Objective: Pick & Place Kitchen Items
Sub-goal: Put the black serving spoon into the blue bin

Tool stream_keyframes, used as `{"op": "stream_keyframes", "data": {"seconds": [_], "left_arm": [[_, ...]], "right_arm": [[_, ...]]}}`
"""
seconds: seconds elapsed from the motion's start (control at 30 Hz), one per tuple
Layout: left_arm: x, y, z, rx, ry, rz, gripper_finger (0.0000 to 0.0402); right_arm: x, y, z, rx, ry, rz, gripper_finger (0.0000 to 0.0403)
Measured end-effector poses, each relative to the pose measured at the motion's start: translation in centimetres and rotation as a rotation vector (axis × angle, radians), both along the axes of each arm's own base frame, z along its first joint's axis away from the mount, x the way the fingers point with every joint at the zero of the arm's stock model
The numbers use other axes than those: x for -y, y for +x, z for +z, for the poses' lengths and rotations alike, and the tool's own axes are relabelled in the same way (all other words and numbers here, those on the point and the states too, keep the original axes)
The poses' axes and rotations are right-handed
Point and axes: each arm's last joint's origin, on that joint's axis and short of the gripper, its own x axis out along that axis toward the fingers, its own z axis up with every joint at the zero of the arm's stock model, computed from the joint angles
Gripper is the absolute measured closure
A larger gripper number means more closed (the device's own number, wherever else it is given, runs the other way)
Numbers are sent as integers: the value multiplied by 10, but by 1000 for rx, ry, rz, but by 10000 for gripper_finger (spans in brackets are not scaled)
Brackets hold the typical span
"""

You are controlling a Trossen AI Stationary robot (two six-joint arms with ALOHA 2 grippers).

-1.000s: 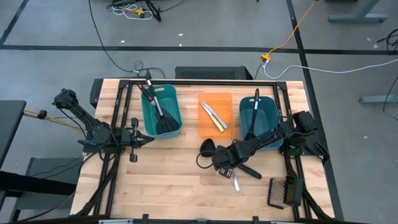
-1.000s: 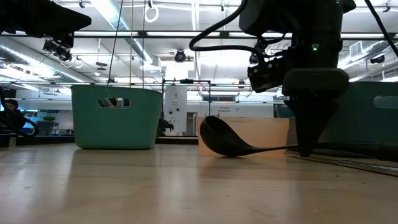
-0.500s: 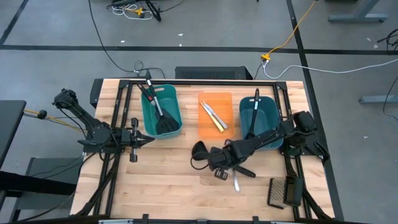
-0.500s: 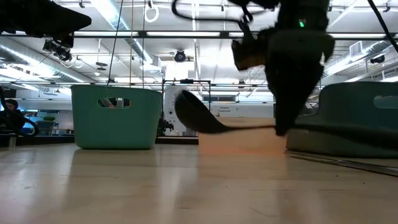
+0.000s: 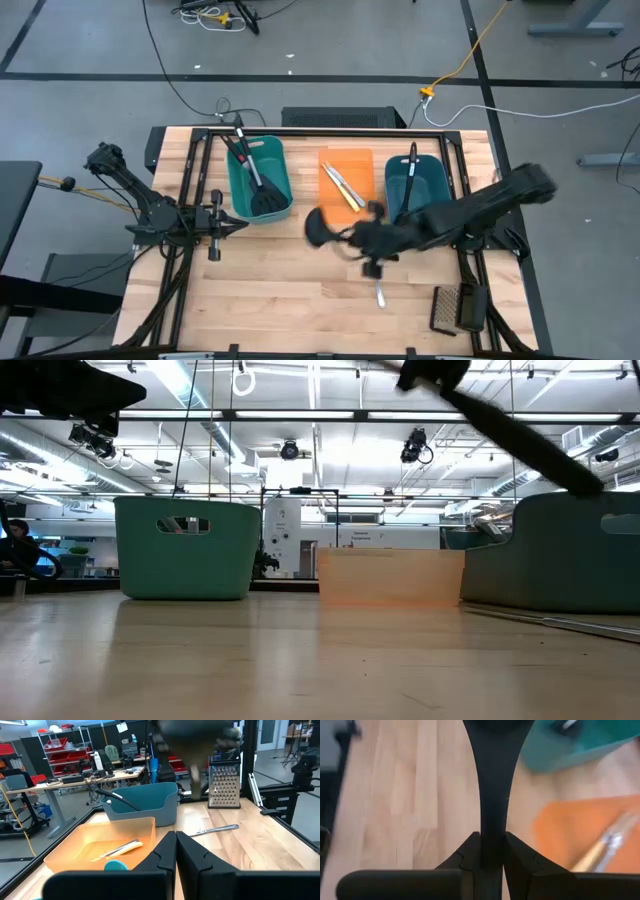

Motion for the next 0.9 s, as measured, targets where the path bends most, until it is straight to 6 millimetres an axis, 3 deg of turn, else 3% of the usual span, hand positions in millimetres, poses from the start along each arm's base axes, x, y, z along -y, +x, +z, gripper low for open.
{"op": "stream_keyframes", "data": {"seconds": [0.1,0.2,0.47,0.6,0.9], "left_arm": [[0,0,0,0,-1,-1,389],[0,0,0,0,-1,0,389],[0,0,0,1,-3,1,389],[0,0,0,1,-3,1,389],[0,0,0,1,-3,1,389]], "right_arm": [[15,-38,26,162,6,-23,342],[30,-76,36,297,26,-25,342],[67,-158,23,474,67,-90,342],[77,-180,21,528,94,-103,342],[87,-203,10,599,132,-112,342]]}}
